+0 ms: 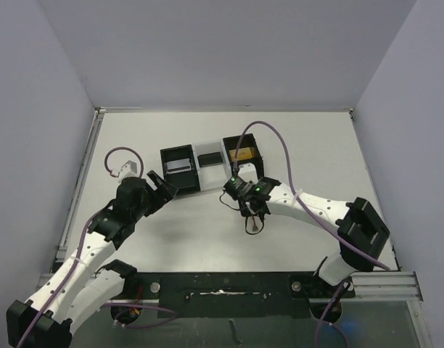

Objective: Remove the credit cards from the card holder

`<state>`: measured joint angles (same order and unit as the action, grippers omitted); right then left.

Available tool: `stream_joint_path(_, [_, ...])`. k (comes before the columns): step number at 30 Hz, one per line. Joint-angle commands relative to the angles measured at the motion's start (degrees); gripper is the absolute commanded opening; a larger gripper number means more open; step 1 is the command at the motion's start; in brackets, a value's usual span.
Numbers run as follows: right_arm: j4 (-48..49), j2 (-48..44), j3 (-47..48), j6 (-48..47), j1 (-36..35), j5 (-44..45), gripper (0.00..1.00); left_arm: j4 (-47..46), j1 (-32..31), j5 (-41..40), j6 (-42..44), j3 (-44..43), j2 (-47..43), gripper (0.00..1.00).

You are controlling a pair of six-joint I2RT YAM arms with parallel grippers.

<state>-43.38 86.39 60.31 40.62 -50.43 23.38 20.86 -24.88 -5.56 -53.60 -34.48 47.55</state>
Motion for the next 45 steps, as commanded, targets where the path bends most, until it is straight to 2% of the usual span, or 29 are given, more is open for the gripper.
stream_joint_path(1, [-4.77,6.86,6.86,2.89,-5.15,4.67,0.14,5.51,0.73,-10.18,-5.69,-1.55,-5.34,0.75])
stream_joint_path(5, [0.7,9.71,9.14,2.12,-7.97,-1.31,0.21,8.17,1.05,-13.26,-9.16,-0.08,-8.96,0.75])
stream_joint_path(8, [8.14,7.49,8.4,0.89,-8.23,-8.62,0.31,9.26,1.15,-13.19,-9.95,0.32,-10.69,0.75])
stream_joint_path(10, [11.35,4.92,7.36,0.21,-7.5,-10.57,0.42,7.26,1.15,-10.96,-8.54,1.15,-11.11,0.76])
stream_joint_path(11, [12.31,3.08,6.7,0.09,-6.88,-10.92,0.46,4.94,1.23,-8.28,-6.33,1.69,-10.97,0.78])
stream_joint_path(13, [13.16,0.1,4.75,0.6,-4.67,-10.65,0.51,-5.36,1.44,3.0,1.01,4.19,-9.69,0.83])
stream_joint_path(16, [14.3,-5.02,-1.17,3.45,2.0,-11.4,0.57,-14.64,2.02,15.45,1.19,5.66,-2.99,0.84])
stream_joint_path(19, [19.01,-10.76,-10.26,3.81,10.73,-18.23,0.57,-22.41,0.55,23.23,1.99,5.14,3.71,0.84])
stream_joint_path(21, [23.86,-14.17,-15.33,2.33,15.47,-24.24,0.59,-26.72,-2.91,25.82,3.16,4.18,7.55,0.81])
stream_joint_path(24, [32.87,-17.3,-22.33,1.07,21.73,-33.27,0.61,-24.06,-9.85,23.07,5.48,-1.34,15.7,0.78])
stream_joint_path(28, [37.19,-16.88,-26.74,3.0,26.35,-40.82,0.61,-16.93,-16.73,15.44,7.13,-7.58,23.8,0.74])
stream_joint_path(36, [48.93,-12.1,-33.98,7.46,26.77,-46.6,0.58,-15.62,-20.94,15.32,5.26,-10.74,32.42,0.54])
stream_joint_path(45, [53.07,-6.12,-34.69,6.51,26.67,-49.23,0.51,-16.82,-23.13,16.26,5.14,-12.53,39.62,0.51])
